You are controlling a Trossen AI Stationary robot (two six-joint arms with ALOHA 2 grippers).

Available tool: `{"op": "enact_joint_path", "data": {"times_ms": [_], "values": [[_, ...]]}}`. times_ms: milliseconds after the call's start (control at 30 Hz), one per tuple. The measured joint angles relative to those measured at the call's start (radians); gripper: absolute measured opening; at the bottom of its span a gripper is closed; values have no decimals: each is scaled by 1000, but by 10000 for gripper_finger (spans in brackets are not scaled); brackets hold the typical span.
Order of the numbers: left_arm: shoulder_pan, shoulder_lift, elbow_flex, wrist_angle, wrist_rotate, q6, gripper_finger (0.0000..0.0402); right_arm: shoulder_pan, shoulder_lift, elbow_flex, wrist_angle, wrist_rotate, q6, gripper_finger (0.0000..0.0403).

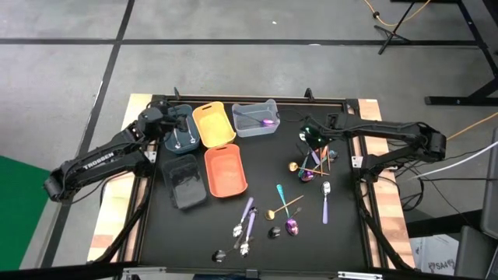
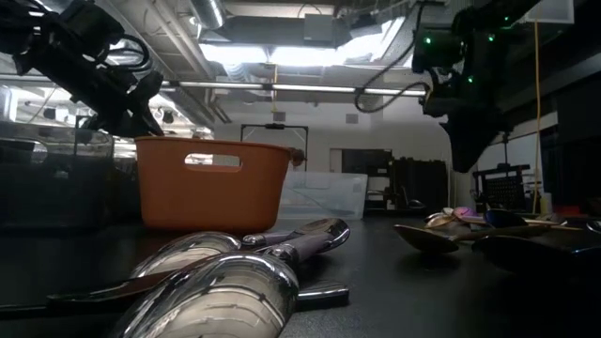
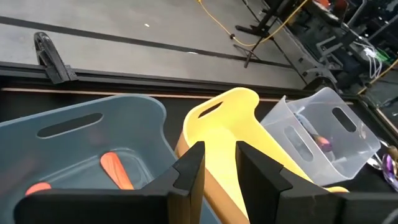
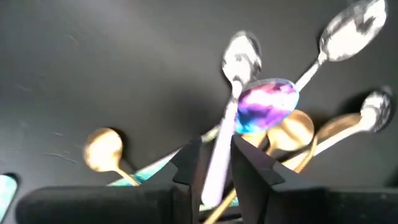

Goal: Sort silverware by color (type)
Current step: Put the purple spoon into the orange bin

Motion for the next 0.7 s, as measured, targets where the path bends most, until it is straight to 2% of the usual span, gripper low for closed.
{"op": "enact_joint_path", "data": {"times_ms": [267,700], "values": [[-2,0,0,-1,-3,1,84,2,0,-129,103,-41,32,73],[-2,0,0,-1,-4,1,84,2,0,-233,235,-7,33,73]]}}
